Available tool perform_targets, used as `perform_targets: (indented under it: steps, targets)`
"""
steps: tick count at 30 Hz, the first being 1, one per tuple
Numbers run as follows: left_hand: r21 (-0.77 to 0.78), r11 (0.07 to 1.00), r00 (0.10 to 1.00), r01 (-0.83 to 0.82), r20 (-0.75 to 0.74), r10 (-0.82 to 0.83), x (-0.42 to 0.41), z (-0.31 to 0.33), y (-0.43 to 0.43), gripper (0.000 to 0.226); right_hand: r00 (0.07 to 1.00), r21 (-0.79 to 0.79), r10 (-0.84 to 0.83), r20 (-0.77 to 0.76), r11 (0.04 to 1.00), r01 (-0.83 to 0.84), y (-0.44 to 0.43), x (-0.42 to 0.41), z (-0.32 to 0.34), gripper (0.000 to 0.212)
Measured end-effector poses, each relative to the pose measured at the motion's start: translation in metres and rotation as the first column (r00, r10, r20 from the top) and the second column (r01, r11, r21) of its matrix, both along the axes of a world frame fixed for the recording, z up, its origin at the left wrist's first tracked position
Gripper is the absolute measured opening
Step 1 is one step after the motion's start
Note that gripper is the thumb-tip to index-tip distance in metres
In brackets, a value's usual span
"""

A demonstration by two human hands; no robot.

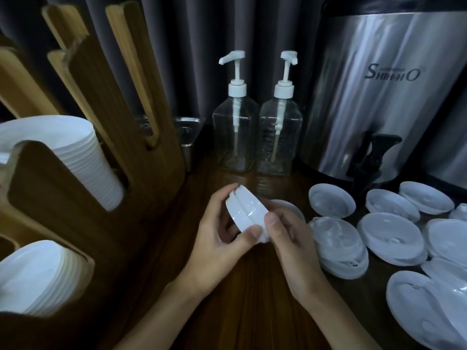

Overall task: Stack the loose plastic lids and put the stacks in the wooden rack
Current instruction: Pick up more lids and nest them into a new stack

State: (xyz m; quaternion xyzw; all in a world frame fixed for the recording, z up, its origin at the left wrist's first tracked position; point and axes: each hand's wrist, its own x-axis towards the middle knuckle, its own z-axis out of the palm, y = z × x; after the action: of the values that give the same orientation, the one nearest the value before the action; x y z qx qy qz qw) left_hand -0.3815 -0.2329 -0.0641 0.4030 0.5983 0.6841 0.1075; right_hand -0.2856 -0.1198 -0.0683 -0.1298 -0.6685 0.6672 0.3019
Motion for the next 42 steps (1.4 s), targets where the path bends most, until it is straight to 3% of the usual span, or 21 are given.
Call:
perform_targets:
  steps: [7, 13, 19, 28, 35, 39, 42]
  targets:
    - [0.051, 0.999, 0.996, 0.013, 0.093, -0.017, 0.0, 0.001, 0.001, 0.067, 0.998, 0.032, 0.062, -0.015, 0.998, -0.062, 0.005, 0.005, 0.005, 0.041]
    - [0.0, 0.999, 0.997, 0.041, 0.062, -0.041, 0.002, 0.004, 0.001, 0.066, 0.985, 0.146, 0.139, 0.101, 0.977, -0.153, 0.011, 0.017, 0.005, 0.062]
    - [-0.035, 0.998, 0.995, 0.049, 0.086, -0.045, 0.003, 0.007, -0.001, 0.082, 0.982, 0.199, 0.11, 0.154, 0.97, -0.14, 0.018, 0.022, 0.005, 0.087]
    - [-0.089, 0.995, 0.997, 0.041, 0.073, -0.035, 0.003, 0.005, -0.001, 0.084, 0.976, 0.307, 0.177, 0.13, 0.928, -0.209, 0.015, 0.026, 0.0, 0.097]
    - [-0.146, 0.987, 0.997, 0.068, 0.055, -0.061, 0.001, 0.006, -0.001, 0.082, 0.987, 0.439, 0.142, 0.07, 0.884, -0.158, 0.01, 0.024, -0.002, 0.092]
    - [-0.21, 0.973, 0.994, 0.098, 0.063, -0.086, 0.002, 0.008, -0.002, 0.061, 0.993, 0.513, 0.086, 0.08, 0.85, -0.115, 0.01, 0.026, 0.0, 0.093]
    - [-0.247, 0.959, 0.987, 0.141, 0.105, -0.119, 0.001, 0.008, -0.008, 0.063, 0.995, 0.612, 0.044, 0.091, 0.786, -0.091, 0.004, 0.023, 0.003, 0.09]
